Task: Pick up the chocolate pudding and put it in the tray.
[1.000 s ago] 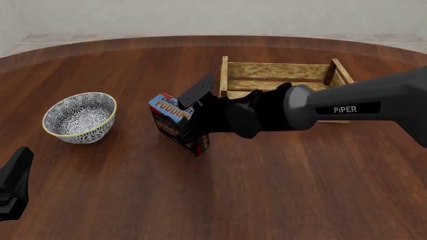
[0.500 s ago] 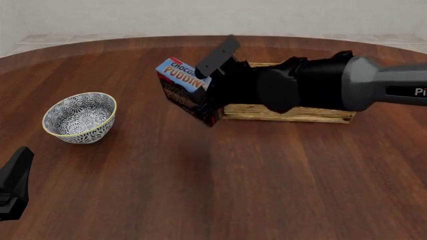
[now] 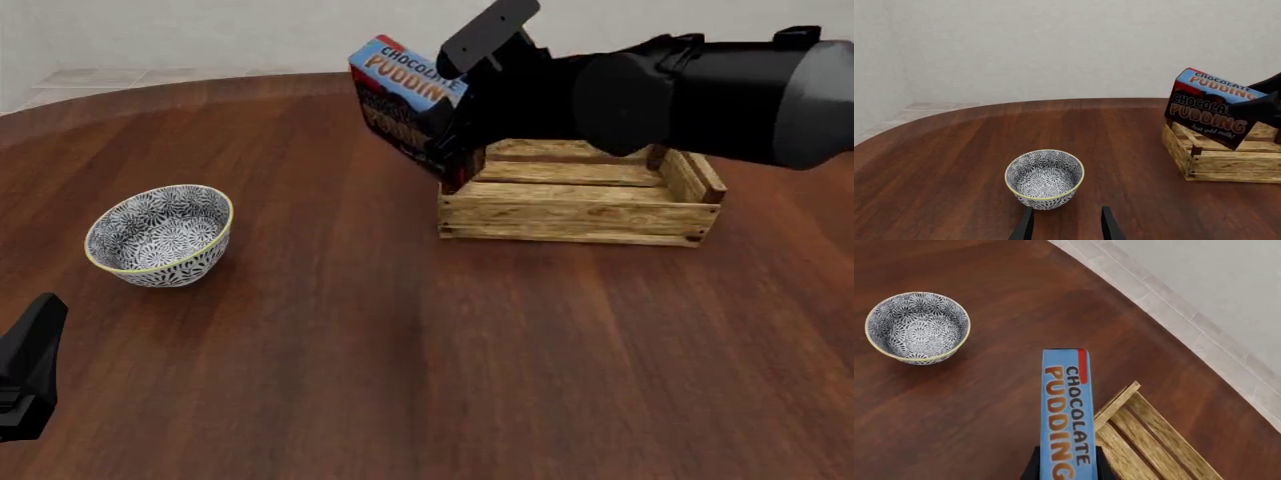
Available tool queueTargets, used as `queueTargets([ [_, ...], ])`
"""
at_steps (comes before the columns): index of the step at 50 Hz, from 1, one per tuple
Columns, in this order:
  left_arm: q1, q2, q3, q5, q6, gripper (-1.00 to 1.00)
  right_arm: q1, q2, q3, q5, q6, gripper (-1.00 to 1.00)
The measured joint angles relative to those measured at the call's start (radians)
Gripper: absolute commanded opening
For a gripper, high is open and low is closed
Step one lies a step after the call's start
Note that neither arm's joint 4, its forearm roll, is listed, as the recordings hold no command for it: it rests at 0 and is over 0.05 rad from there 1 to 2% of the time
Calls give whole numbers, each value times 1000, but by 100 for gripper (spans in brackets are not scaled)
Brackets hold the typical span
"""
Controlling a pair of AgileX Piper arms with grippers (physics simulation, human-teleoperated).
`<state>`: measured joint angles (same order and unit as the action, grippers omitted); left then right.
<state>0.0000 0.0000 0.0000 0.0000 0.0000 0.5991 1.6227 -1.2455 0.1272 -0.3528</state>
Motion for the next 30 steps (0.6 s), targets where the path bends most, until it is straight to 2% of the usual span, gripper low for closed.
queueTargets([
  [30, 0, 0, 0, 0, 0, 100, -140, 41, -70, 16, 11, -100],
])
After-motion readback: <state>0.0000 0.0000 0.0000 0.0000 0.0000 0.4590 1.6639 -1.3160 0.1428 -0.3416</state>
